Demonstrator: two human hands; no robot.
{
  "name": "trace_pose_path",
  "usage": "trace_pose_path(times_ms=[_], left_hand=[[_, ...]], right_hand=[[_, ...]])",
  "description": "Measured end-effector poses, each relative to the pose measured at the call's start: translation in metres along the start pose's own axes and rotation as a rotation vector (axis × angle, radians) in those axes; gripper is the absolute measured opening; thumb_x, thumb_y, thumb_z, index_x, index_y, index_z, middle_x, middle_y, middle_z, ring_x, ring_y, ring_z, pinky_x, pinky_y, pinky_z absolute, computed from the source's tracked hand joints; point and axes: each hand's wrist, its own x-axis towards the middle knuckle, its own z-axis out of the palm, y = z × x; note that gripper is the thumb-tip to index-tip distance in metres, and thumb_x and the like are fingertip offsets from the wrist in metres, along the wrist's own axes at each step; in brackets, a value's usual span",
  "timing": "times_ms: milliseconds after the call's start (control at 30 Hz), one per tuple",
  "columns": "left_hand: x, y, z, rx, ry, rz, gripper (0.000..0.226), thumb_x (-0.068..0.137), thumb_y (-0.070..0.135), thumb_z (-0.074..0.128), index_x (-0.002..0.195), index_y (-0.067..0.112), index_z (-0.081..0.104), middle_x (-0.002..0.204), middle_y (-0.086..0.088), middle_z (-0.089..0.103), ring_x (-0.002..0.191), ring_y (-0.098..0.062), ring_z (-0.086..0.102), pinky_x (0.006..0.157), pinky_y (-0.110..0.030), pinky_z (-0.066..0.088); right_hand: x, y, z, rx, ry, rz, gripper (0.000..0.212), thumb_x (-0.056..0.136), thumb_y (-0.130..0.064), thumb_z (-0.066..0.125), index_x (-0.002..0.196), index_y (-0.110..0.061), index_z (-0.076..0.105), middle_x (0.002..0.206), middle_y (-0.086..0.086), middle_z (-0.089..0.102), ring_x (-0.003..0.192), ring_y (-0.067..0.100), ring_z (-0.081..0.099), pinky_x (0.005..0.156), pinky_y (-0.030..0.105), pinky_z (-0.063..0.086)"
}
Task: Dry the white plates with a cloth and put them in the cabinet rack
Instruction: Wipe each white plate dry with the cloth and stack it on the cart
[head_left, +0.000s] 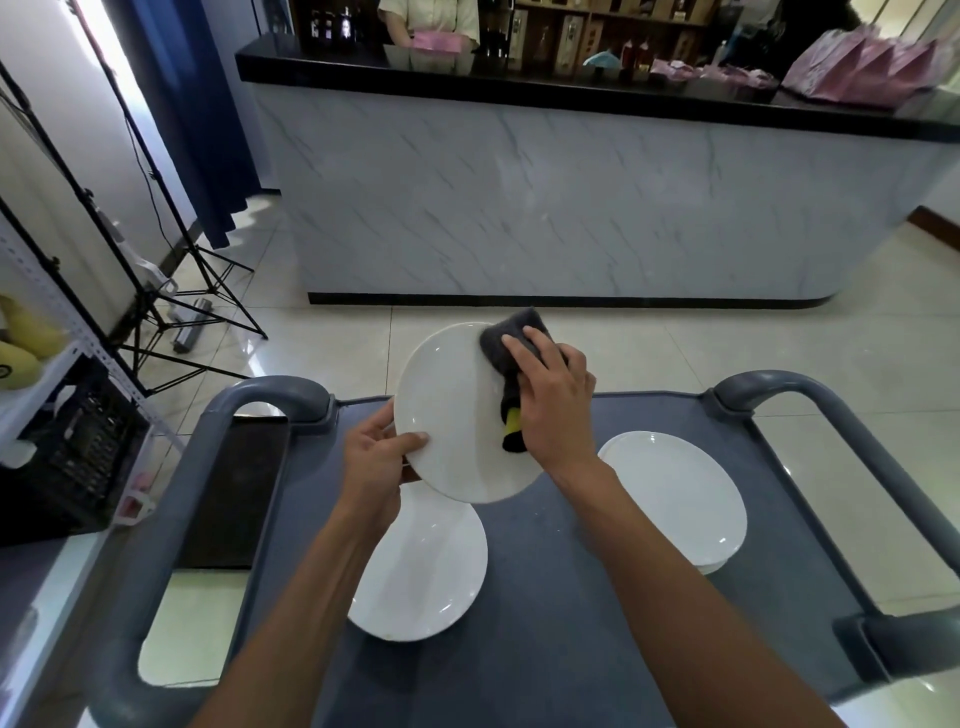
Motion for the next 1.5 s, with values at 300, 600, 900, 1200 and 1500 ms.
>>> trace_pose_path(times_ms=[300, 600, 900, 1200, 1500], left_hand=[[0.003, -0.003, 0.004, -0.055, 0.104, 0.003, 0.046, 0.082, -0.014, 0.056, 0.109, 0.019, 0.072, 0.082, 0.002, 0.075, 0.068, -0.016, 0.068, 0.056, -0.036, 0.057], [0.003, 0.006, 0.012, -0.102, 0.184, 0.057, 0.046, 0.086, -0.014, 0.054, 0.105, 0.025, 0.070, 0.081, 0.010, 0.076, 0.069, -0.007, 0.071, 0.058, -0.030, 0.060], [-0.001, 0.013, 0.001, -0.121, 0.204, 0.059, 0.045, 0.088, -0.011, 0.055, 0.117, 0.020, 0.069, 0.088, 0.009, 0.076, 0.078, -0.012, 0.070, 0.068, -0.035, 0.061], [-0.002, 0.010, -0.006, -0.103, 0.140, 0.017, 0.045, 0.084, -0.013, 0.058, 0.119, 0.012, 0.068, 0.090, 0.001, 0.075, 0.070, -0.014, 0.069, 0.055, -0.031, 0.056], [-0.003, 0.001, -0.008, -0.010, 0.005, -0.008, 0.042, 0.083, -0.010, 0.061, 0.105, 0.024, 0.073, 0.094, -0.003, 0.077, 0.077, -0.023, 0.070, 0.058, -0.033, 0.055]], right_hand=[[-0.040, 0.016, 0.003, -0.047, -0.074, 0.038, 0.051, 0.095, -0.007, 0.054, 0.140, -0.030, 0.054, 0.150, -0.005, 0.046, 0.126, 0.028, 0.042, 0.097, 0.047, 0.038], [-0.085, -0.030, 0.020, 0.070, -0.101, -0.096, 0.057, 0.092, -0.009, 0.061, 0.144, -0.028, 0.046, 0.151, -0.003, 0.043, 0.128, 0.027, 0.039, 0.098, 0.041, 0.037], [-0.093, -0.030, 0.023, 0.084, -0.101, -0.164, 0.060, 0.093, -0.009, 0.061, 0.147, -0.027, 0.044, 0.156, -0.001, 0.038, 0.136, 0.028, 0.036, 0.105, 0.044, 0.035], [-0.064, -0.002, 0.004, 0.008, -0.013, 0.001, 0.056, 0.093, -0.004, 0.061, 0.145, -0.023, 0.050, 0.154, 0.000, 0.041, 0.130, 0.030, 0.041, 0.100, 0.050, 0.040], [-0.042, 0.013, -0.010, 0.062, 0.023, 0.073, 0.050, 0.098, -0.011, 0.055, 0.146, -0.021, 0.047, 0.155, 0.000, 0.039, 0.130, 0.029, 0.038, 0.103, 0.049, 0.037]])
